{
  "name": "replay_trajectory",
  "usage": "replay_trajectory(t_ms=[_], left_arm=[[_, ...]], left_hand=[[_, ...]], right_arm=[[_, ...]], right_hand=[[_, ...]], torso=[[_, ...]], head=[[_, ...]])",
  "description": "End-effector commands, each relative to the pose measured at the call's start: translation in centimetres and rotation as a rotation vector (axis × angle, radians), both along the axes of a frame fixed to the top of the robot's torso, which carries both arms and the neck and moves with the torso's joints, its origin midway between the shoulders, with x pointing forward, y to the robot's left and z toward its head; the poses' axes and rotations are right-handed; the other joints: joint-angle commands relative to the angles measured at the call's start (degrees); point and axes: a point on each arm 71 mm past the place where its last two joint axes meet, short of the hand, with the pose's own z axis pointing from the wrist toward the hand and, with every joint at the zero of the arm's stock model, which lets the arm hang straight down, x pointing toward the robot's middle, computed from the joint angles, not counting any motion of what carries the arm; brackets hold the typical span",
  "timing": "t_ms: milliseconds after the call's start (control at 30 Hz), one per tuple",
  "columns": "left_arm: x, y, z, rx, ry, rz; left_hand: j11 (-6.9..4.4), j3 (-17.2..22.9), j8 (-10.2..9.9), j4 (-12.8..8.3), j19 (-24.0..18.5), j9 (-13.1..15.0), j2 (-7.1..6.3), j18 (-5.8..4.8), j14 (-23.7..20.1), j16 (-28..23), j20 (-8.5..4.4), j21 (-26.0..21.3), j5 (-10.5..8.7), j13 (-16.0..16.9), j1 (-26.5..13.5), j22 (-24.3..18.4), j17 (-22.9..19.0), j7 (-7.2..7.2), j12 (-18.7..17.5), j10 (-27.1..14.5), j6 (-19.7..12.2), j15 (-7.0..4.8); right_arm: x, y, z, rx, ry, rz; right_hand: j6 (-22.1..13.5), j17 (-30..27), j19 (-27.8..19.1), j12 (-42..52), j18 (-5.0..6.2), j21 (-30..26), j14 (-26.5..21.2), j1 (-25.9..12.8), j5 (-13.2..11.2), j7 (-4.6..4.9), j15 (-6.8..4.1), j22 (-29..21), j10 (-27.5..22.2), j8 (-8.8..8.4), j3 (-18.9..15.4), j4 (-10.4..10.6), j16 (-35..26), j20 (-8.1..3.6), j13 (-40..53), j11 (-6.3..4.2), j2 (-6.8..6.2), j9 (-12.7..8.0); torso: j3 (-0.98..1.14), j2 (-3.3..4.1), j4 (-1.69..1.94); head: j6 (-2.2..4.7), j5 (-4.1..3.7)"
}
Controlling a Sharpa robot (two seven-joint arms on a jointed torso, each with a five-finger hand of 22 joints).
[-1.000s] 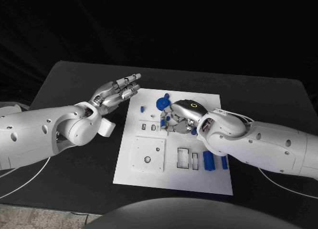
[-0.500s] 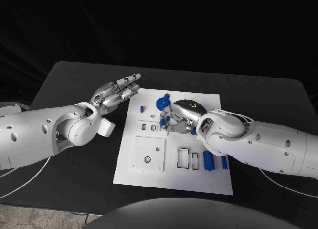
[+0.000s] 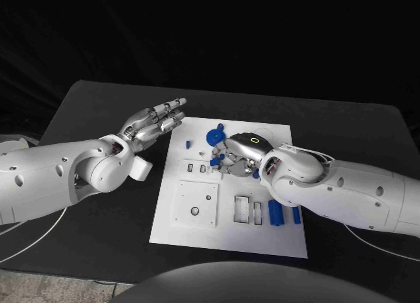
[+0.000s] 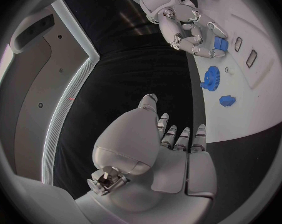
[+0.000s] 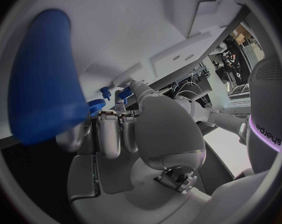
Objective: Assemble the parts on the task board
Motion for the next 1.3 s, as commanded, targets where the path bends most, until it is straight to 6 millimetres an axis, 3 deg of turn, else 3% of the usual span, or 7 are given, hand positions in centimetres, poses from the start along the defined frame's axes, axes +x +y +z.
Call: replay_trajectory(t_ms=[33,267,833,933,1033,1200,1300], left_arm=[[0.0,-0.2,0.0,-0.02,0.009,-0.015],[0.0,-0.1,0.0,-0.021,0.013,-0.012],[-0.7,-0.2,0.7,0.027,-0.108,-0.015],[-1.1,-0.3,1.3,0.072,-0.204,-0.015],[-1.7,-0.3,1.8,0.118,-0.303,-0.016],[-2.9,-0.8,2.5,0.186,-0.428,-0.047],[-3.4,-1.1,2.6,0.219,-0.467,-0.075]], left_hand=[[0.45,0.21,0.28,-0.08,-0.03,0.04,0.01,0.55,-0.04,-0.16,0.41,0.27,0.42,0.07,0.41,0.06,-0.06,0.31,0.01,-0.02,-0.13,0.59],[0.45,0.21,0.28,-0.08,-0.03,0.04,0.01,0.55,-0.04,-0.16,0.41,0.27,0.42,0.07,0.41,0.06,-0.06,0.31,0.01,-0.02,-0.13,0.59],[1.03,0.79,0.65,-1.1,0.79,0.17,-0.25,0.64,1.85,0.7,0.59,0.82,1.02,0.9,1.03,0.34,0.64,0.75,0.81,2.7,0.9,0.61],[2.46,1.27,1.29,-1.76,4.93,0.41,-0.87,0.62,9.05,3.8,0.51,3.51,1.84,3.58,1.65,1.64,2.99,1.59,3.22,10.9,3.11,0.01],[4.01,1.92,2.06,-1.65,19.06,0.73,-1.83,0.34,25.02,10.73,-0.53,12.05,2.79,9.52,2.48,5.51,8.56,2.1,7.99,25.61,6.3,-0.67],[6.47,3.29,4.58,-0.43,35.16,1.94,-3.79,0.41,39.56,23.35,-2.27,22.32,3.97,18.34,4.23,10.2,15.69,2.73,15.0,37.87,16.96,-0.61],[6.18,3.75,5.64,-0.09,41.81,2.44,-5.18,0.1,45.87,35.32,-3.01,29.9,4.0,27.12,5.14,14.46,23.3,3.56,22.83,42.56,22.11,-1.42]], right_arm=[[-0.1,0.0,-0.2,-0.018,-0.002,0.003],[0.0,0.0,0.0,0.01,-0.018,0.009],[-0.6,-0.2,3.2,-0.004,-0.115,0.028],[-0.7,-0.3,4.3,-0.069,-0.119,0.024],[-0.8,-0.4,5.2,-0.137,-0.117,0.017],[-0.9,-0.5,5.6,-0.224,-0.102,0.013],[-1.0,-0.4,5.5,-0.257,-0.09,0.013]], right_hand=[[0.78,10.09,0.02,0.22,0.76,-0.12,4.14,0.07,0.47,-0.17,0.42,7.42,6.12,0.39,0.06,-0.49,-0.07,0.33,15.08,0.24,0.41,0.19],[4.41,10.17,0.2,0.22,0.74,-0.07,4.19,1.03,2.79,-0.97,-0.03,7.64,6.12,2.8,0.93,-1.74,0.02,0.02,15.08,-0.34,1.02,1.58],[4.5,9.91,0.12,0.22,0.78,-0.34,4.09,1.17,2.82,-1.06,-0.16,7.6,6.12,3.01,1.04,-2.13,-0.26,-0.11,15.08,-0.45,0.8,1.88],[4.61,9.73,0.02,0.22,0.83,-0.61,4.01,0.92,2.38,-1.11,-0.17,7.53,6.12,3.12,0.93,-2.12,-0.46,-0.14,15.08,-0.47,0.63,2.01],[4.78,9.61,-0.07,0.22,0.87,-0.84,3.96,0.68,1.94,-1.17,-0.19,7.47,6.12,3.21,0.88,-2.08,-0.59,-0.17,15.08,-0.5,0.59,2.13],[6.04,9.49,-0.19,0.22,0.94,-1.25,3.89,0.52,1.41,-1.55,-0.35,7.4,6.12,3.81,0.99,-2.25,-0.74,-0.29,15.08,-0.75,0.62,2.62],[6.11,9.35,-0.31,0.22,1.0,-1.52,3.84,0.57,1.34,-1.59,-0.37,7.3,6.12,3.83,1.01,-2.31,-0.89,-0.3,15.08,-0.78,0.6,2.66]], torso=[[-0.01,0.01,0.02],[-0.01,-0.01,0.03],[-0.14,0.12,0.01],[-0.15,0.08,-0.06],[-0.13,0.06,-0.14],[-0.24,0.0,-0.16],[-0.11,-0.03,0.01]], head=[[0.0,-0.01],[0.0,0.02],[0.0,1.22],[0.0,1.2],[0.0,1.07],[0.0,0.86],[0.0,0.83]])
